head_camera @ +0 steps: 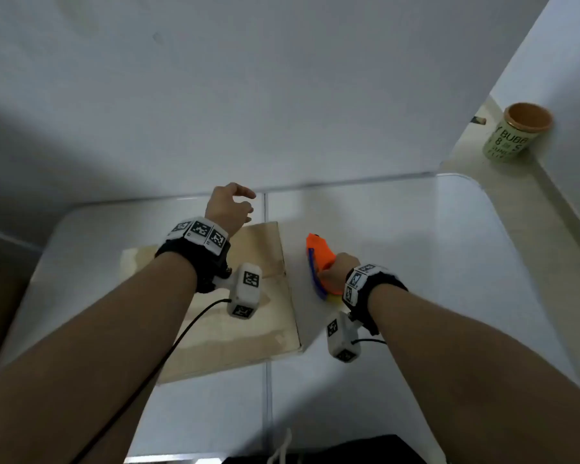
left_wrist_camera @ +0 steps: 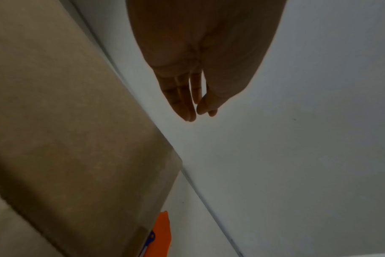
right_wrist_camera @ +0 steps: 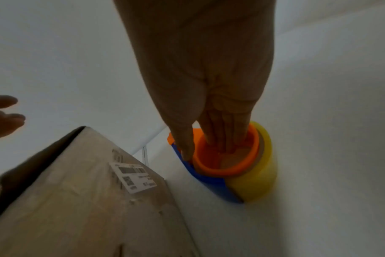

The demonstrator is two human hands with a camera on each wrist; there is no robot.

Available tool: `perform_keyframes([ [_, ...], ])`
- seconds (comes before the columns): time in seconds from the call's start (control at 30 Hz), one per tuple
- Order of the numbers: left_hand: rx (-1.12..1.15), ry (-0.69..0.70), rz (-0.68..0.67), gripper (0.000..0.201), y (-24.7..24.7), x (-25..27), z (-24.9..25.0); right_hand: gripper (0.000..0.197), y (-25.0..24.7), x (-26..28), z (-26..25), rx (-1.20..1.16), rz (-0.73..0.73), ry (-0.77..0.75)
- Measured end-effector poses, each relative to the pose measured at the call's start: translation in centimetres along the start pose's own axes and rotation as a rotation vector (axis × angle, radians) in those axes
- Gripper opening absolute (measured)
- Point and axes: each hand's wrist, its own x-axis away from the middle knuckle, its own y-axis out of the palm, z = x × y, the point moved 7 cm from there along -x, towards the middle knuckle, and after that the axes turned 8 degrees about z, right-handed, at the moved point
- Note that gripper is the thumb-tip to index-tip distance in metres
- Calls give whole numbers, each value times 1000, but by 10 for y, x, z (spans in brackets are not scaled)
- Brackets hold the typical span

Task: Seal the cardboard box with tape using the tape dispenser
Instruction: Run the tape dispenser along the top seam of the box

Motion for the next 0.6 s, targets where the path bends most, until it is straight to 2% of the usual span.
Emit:
perform_keyframes([
  [0.03,-6,-9,12,22,0,-2,-2,42,5,-5,-2,4,-29,-55],
  [0.1,2,-34,38,22,-1,-3,-6,92,17,-17,-7,48,-75,-132],
  [0.13,12,-42,42,22,1,-3,-8,110,19,-17,-11,61,-94,-142],
  [0.17,9,-45,46,22,2,-1,-10,118,24,-22,-12,62,-99,-154],
  [0.23,-2,-48,50,23,3,1,-11,111,33,-32,-5,14,-134,-83],
  [0.3,-8,-47,57,24,4,2,-12,81,32,-35,7,-187,-146,150],
  [0.33,-8,-49,58,24,4,2,-13,76,30,-33,13,-213,-116,218],
  [0.47,-16,-37,39,26,11,5,-14,108,39,-49,30,-249,-58,175],
  [0.5,-14,-34,29,27,13,7,-14,108,36,-48,33,-251,-37,188],
  [0.53,-19,-30,20,28,14,8,-12,101,33,-44,34,-274,-53,159],
  [0.6,-39,-2,-4,30,16,11,-9,59,9,-22,18,-328,-31,77],
])
